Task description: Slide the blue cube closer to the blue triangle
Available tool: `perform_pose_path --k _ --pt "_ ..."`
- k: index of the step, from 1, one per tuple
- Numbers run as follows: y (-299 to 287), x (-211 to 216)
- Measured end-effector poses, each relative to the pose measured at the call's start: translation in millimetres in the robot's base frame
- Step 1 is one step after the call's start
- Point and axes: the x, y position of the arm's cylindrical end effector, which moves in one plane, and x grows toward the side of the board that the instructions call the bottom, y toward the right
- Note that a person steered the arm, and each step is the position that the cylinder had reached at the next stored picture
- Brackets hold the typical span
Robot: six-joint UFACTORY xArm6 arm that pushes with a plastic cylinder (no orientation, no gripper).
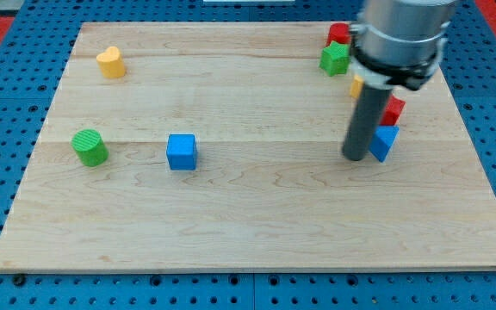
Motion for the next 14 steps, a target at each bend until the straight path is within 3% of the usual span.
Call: perform_pose_path --k 2,4,8,9,11,14 --pt "-110.6 68.2" --pt "-218.2 84.0" --pt "-253.3 11.8" --pt "-252.9 -4.1" --pt "-158.6 -4.2" --pt "-104.1 -20.9"
